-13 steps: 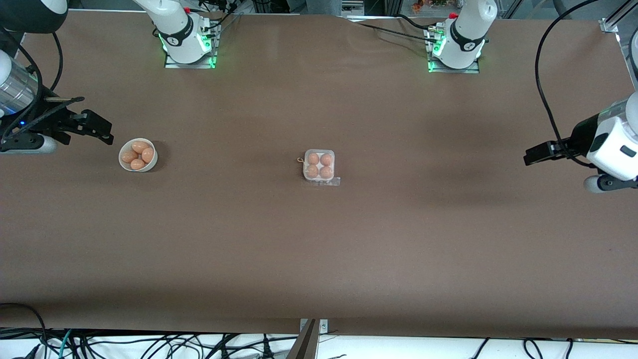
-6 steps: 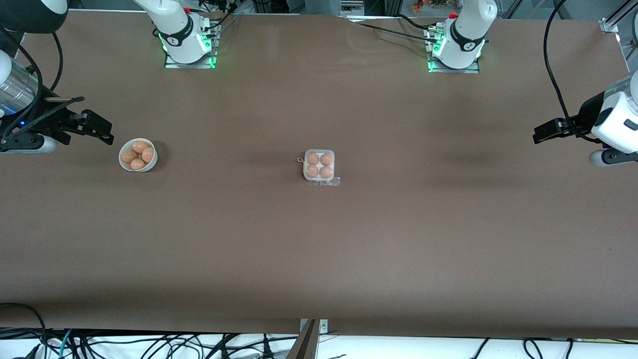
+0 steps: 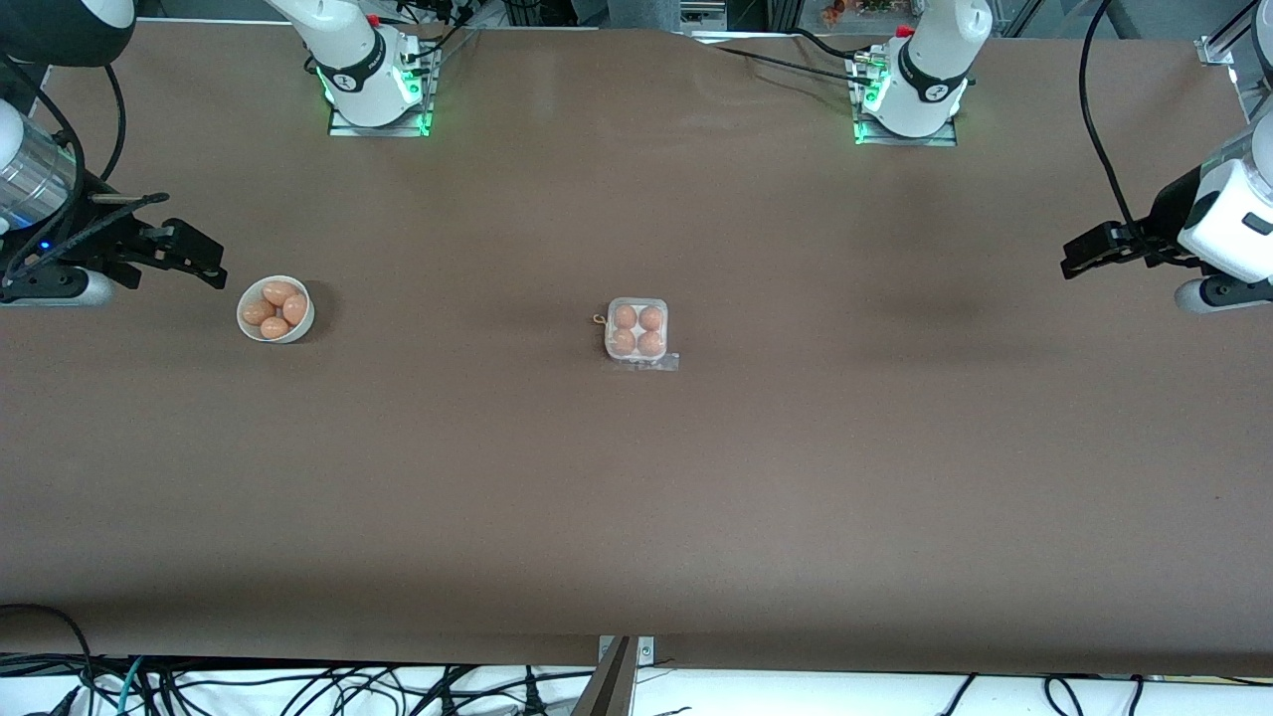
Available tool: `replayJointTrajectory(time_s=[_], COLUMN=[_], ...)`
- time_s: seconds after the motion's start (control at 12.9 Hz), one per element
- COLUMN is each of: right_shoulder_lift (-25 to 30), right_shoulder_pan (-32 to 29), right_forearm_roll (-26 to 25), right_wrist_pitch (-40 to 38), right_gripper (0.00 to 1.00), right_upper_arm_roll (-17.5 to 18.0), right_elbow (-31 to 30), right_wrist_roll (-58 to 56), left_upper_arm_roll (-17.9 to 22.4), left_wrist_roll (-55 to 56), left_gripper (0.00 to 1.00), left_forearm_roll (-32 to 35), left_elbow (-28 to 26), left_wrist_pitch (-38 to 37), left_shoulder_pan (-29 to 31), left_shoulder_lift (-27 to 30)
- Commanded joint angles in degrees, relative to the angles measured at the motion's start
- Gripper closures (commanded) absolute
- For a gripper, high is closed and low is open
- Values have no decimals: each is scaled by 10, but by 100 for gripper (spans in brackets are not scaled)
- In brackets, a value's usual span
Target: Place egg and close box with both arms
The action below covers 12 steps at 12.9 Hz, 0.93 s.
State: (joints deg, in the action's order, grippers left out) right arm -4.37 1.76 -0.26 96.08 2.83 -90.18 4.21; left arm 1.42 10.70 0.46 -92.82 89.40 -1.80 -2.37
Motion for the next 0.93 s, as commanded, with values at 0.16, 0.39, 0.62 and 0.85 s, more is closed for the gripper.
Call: replayJointTrajectory(time_s=[0.16,0.39,0.62,0.85], right_shoulder_lift=[2,2,2,2], right_shoulder_pan=[0,0,0,0], right_forearm_roll=[-6,-6,-6,-6], right_wrist_pitch=[-2,-2,-3,-3], right_gripper=[0,0,0,0], right_upper_arm_roll=[2,2,2,2], right_elbow=[1,1,1,1], right_wrist_roll=[2,3,3,3], left_upper_arm_roll=[-5,-5,-5,-5], left_wrist_roll=[-13,-13,-16,-19], left_gripper=[0,0,0,0], left_forearm_roll=[9,10,11,12], left_elbow=[-24,-24,-24,-18], left_wrist_pitch=[12,10,7,-4], left_shoulder_pan=[10,10,11,10], left_shoulder_lift=[22,23,22,16])
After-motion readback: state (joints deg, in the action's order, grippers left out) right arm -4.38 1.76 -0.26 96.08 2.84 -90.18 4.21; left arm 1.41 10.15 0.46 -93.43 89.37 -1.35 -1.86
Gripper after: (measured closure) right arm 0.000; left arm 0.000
